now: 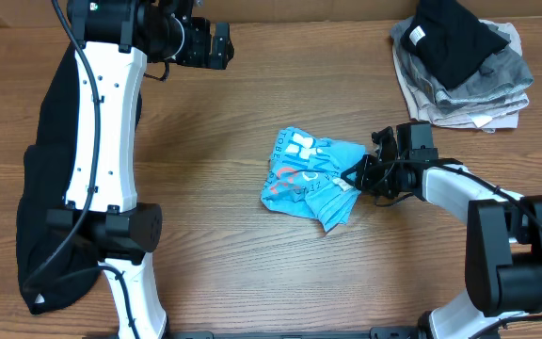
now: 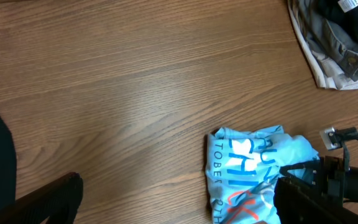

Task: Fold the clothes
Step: 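Grasp the folded blue shirt bundle with the right gripper, then carry the bundle with the right gripper onto the top-right clothes stack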

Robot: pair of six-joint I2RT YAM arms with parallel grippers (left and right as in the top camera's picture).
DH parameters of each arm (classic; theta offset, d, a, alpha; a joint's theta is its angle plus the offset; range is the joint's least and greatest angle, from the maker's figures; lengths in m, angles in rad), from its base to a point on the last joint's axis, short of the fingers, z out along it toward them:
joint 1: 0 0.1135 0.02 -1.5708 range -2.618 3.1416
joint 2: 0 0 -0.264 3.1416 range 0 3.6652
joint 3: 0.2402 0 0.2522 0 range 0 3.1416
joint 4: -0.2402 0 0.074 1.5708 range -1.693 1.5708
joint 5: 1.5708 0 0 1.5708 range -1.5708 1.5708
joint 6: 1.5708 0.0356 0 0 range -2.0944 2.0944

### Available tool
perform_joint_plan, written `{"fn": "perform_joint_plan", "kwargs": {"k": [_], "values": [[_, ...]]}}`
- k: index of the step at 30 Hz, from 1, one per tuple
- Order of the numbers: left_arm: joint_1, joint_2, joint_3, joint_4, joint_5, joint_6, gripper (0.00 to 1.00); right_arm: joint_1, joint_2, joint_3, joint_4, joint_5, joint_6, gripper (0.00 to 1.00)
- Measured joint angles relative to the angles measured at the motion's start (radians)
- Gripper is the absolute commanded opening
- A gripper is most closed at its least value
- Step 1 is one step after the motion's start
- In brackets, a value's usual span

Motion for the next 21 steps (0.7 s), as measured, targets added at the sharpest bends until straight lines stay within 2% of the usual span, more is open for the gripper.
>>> {"fn": "perform_joint_plan", "kwargs": {"k": [4, 8, 14, 21], "values": [[0.0, 0.0, 0.0, 0.0, 0.0, 0.0, 1.0, 0.0, 0.005, 0.006, -0.019, -0.044, -0.018, 0.04], [0.0, 0.003, 0.0, -0.009, 0.0, 0.0, 1.0, 0.002, 0.005, 0.065, -0.108, -0.1, -0.031, 0.04], [0.0, 0.029, 0.0, -0.016, 0.0, 0.0, 1.0, 0.006, -0.051, 0.265, -0.24, -0.171, -0.035, 0.04], [0.0, 0.045, -0.005, -0.014, 0.0, 0.0, 1.0, 0.0, -0.135, 0.482, -0.248, -0.2, 0.007, 0.04]]}}
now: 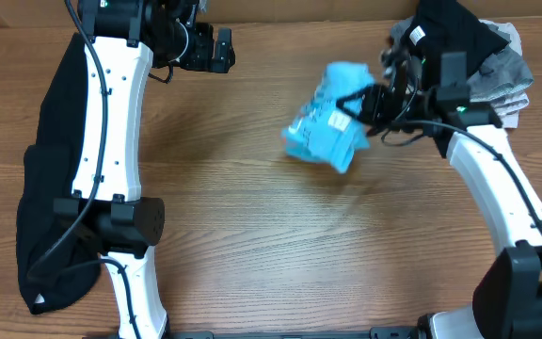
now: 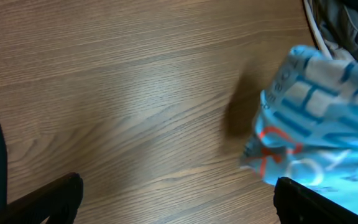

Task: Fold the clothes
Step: 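Carry the bundle with the right gripper onto the top-right clothes stack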

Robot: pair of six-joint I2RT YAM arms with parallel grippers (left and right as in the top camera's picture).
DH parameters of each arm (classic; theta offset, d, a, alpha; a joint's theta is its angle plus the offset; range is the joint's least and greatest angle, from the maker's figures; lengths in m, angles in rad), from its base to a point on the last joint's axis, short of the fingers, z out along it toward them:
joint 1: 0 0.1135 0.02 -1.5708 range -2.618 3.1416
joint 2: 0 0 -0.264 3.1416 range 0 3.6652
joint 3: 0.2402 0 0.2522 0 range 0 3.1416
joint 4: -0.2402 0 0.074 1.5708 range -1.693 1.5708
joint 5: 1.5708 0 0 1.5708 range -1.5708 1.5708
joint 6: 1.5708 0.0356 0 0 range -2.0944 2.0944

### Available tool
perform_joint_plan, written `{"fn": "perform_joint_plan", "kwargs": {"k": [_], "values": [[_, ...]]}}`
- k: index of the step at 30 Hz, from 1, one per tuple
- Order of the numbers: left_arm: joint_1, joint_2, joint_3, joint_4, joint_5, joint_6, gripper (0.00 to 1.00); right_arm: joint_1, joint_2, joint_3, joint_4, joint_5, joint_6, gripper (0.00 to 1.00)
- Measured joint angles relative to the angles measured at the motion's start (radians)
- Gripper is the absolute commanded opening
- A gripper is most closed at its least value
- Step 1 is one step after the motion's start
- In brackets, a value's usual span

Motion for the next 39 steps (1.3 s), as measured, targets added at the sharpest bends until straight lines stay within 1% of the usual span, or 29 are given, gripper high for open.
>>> {"fn": "perform_joint_plan", "kwargs": {"k": [3, 7, 11, 15, 21, 23, 25, 30, 35, 37, 39], "values": [[0.0, 0.0, 0.0, 0.0, -0.01, 0.0, 1.0, -0.02, 0.0, 0.033, 0.067, -0.011, 0.043, 0.04], [0.0, 0.0, 0.0, 0.0, -0.027, 0.0, 1.0, -0.097, 0.0, 0.05, 0.194, -0.02, 0.128, 0.04], [0.0, 0.0, 0.0, 0.005, -0.039, 0.0, 1.0, -0.22, 0.0, 0.06, 0.411, -0.021, 0.242, 0.04], [0.0, 0.0, -0.001, 0.02, -0.045, 0.0, 1.0, -0.318, 0.0, 0.068, 0.581, 0.021, 0.355, 0.04], [0.0, 0.0, -0.001, 0.025, -0.049, 0.0, 1.0, -0.375, 0.023, 0.074, 0.794, 0.104, 0.491, 0.04], [0.0, 0.0, -0.001, 0.03, -0.049, 0.0, 1.0, -0.388, 0.065, 0.082, 0.904, 0.114, 0.547, 0.04], [0.0, 0.0, -0.001, 0.03, -0.05, 0.0, 1.0, -0.399, 0.119, 0.099, 0.968, 0.12, 0.59, 0.04], [0.0, 0.0, -0.001, 0.035, -0.065, 0.0, 1.0, -0.421, 0.313, 0.185, 0.986, 0.124, 0.647, 0.04], [0.0, 0.0, -0.001, 0.048, -0.072, 0.0, 1.0, -0.443, 0.495, 0.248, 0.967, 0.12, 0.661, 0.04], [0.0, 0.0, -0.001, 0.049, -0.075, 0.0, 1.0, -0.456, 0.525, 0.25, 0.918, 0.11, 0.658, 0.04], [0.0, 0.0, -0.001, 0.053, -0.076, 0.0, 1.0, -0.474, 0.532, 0.253, 0.83, 0.097, 0.634, 0.04]]}}
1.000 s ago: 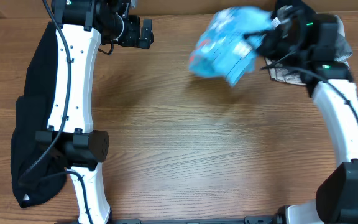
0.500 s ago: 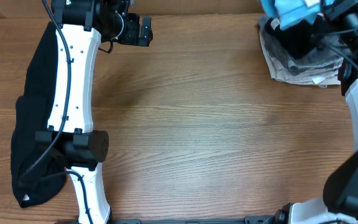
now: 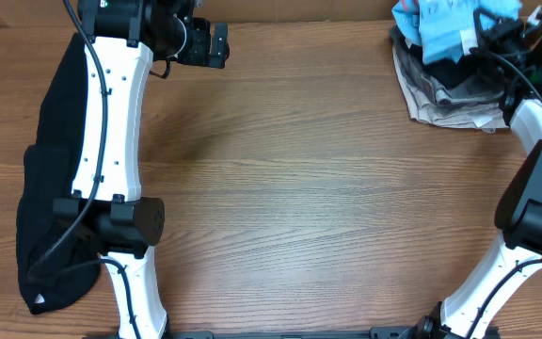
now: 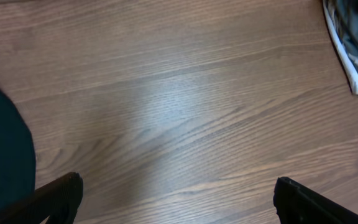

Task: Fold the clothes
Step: 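Carry the bundle with the right gripper onto the top-right clothes stack, then press and adjust the blue shirt on top of the stack with the right gripper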

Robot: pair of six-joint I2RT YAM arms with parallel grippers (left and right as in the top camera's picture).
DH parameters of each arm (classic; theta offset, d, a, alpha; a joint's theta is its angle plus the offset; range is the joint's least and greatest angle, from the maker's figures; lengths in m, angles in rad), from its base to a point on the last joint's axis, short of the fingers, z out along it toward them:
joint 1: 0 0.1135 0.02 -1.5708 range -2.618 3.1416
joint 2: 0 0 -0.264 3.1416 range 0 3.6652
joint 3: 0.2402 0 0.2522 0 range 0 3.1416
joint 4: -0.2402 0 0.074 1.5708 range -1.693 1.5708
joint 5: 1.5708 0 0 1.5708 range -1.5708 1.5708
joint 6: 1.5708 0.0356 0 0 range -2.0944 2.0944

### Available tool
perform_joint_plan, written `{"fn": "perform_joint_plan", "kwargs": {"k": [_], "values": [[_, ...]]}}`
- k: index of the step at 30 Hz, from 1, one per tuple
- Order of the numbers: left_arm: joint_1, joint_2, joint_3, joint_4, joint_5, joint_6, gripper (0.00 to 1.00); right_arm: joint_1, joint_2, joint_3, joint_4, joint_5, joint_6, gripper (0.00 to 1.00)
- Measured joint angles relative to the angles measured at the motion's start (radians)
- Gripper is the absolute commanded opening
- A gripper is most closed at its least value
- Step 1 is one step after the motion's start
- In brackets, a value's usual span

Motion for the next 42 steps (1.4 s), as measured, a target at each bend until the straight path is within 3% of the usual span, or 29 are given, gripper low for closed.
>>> {"fn": "perform_joint_plan", "kwargs": {"k": [4, 8, 13, 19, 24, 28, 35, 42], "values": [[0.0, 0.0, 0.0, 0.029, -0.002, 0.0, 1.0, -0.035, 0.0, 0.017, -0.129, -0.034, -0.068, 0.04], [0.0, 0.0, 0.0, 0.037, -0.002, 0.0, 1.0, -0.072, 0.0, 0.023, -0.241, -0.077, -0.132, 0.45], [0.0, 0.0, 0.0, 0.038, -0.003, 0.0, 1.0, -0.105, -0.006, 0.026, -0.393, -0.111, -0.226, 0.64], [0.0, 0.0, 0.0, 0.042, -0.003, 0.0, 1.0, -0.122, -0.09, 0.028, -0.662, -0.025, -0.391, 0.74], [0.0, 0.0, 0.0, 0.043, -0.003, 0.0, 1.0, -0.12, -0.246, 0.028, -0.786, 0.101, -0.537, 0.84], [0.0, 0.0, 0.0, 0.044, -0.003, 0.0, 1.0, -0.1, -0.354, 0.03, -0.743, 0.182, -0.644, 1.0], [0.0, 0.0, 0.0, 0.045, -0.003, 0.0, 1.0, 0.019, -0.349, 0.038, -0.504, 0.395, -0.79, 1.0], [0.0, 0.0, 0.0, 0.045, -0.003, 0.0, 1.0, 0.097, -0.227, 0.039, -0.282, 0.534, -0.842, 1.0]]}}
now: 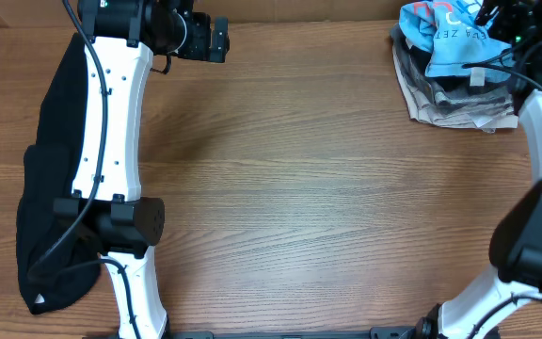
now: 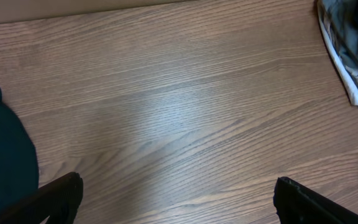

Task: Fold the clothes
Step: 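Press and adjust the blue shirt on top of the stack with the right gripper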

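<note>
A folded light-blue printed shirt (image 1: 445, 33) lies on top of the pile of folded clothes (image 1: 459, 94) at the table's far right corner. My right gripper (image 1: 499, 13) hovers at the shirt's far right edge, against the frame's top; its jaws are too dark and small to read. A black garment (image 1: 40, 198) lies spread along the left side, partly under my left arm. My left gripper (image 1: 216, 38) hangs high at the far left, open, with only bare wood between its fingers (image 2: 58, 196). The left wrist view catches the black garment (image 2: 2, 162) and the pile's edge (image 2: 353, 56).
Brown wooden table (image 1: 299, 207) stretches between the two arms. The back edge of the table runs just behind the pile and my left gripper. My right arm's white links stand along the right edge.
The blue shirt was bunched up in my right gripper over the pile; now it lies flatter on top of the pile, its lettering showing. My left gripper stayed put.
My right gripper first gripped the folded blue shirt lying mid-table. Then it held the shirt in the air toward the far right. Then the shirt was above the pile, and now it rests on the pile. My left arm stayed open at the far left throughout.
</note>
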Robot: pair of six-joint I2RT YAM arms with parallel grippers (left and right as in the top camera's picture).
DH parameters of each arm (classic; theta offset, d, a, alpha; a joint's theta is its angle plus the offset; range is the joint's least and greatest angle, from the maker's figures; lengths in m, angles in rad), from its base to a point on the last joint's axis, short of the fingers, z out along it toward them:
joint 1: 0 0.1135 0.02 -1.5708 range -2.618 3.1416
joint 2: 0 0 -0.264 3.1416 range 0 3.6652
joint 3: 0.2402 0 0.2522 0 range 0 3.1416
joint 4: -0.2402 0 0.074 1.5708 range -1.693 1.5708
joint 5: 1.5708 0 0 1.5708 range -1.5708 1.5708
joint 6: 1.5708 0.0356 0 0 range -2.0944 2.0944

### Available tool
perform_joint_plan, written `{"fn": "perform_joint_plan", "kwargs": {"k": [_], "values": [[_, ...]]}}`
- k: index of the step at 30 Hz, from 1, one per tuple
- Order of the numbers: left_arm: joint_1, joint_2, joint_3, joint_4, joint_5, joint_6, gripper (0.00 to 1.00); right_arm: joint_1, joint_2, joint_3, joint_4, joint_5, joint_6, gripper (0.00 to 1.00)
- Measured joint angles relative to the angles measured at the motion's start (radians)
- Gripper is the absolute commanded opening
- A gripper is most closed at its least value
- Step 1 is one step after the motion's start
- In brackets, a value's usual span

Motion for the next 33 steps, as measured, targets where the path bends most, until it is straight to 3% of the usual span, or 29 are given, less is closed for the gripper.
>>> {"fn": "perform_joint_plan", "kwargs": {"k": [5, 12, 23, 29, 33], "values": [[0.0, 0.0, 0.0, 0.001, 0.0, 0.0, 1.0, -0.003, 0.148, 0.055, 0.002, 0.026, -0.011, 1.0], [0.0, 0.0, 0.0, 0.004, 0.0, 0.0, 1.0, -0.004, 0.328, 0.135, -0.126, 0.018, -0.031, 1.0], [0.0, 0.0, 0.0, 0.016, 0.0, 0.0, 1.0, -0.01, 0.34, 0.233, -0.331, 0.021, -0.067, 1.0], [0.0, 0.0, 0.0, 0.016, 0.0, 0.0, 1.0, -0.009, 0.34, 0.418, -0.548, 0.013, -0.08, 1.0], [0.0, 0.0, 0.0, 0.016, 0.0, 0.0, 1.0, -0.001, 0.338, 0.579, -0.583, 0.01, -0.103, 1.0]]}}
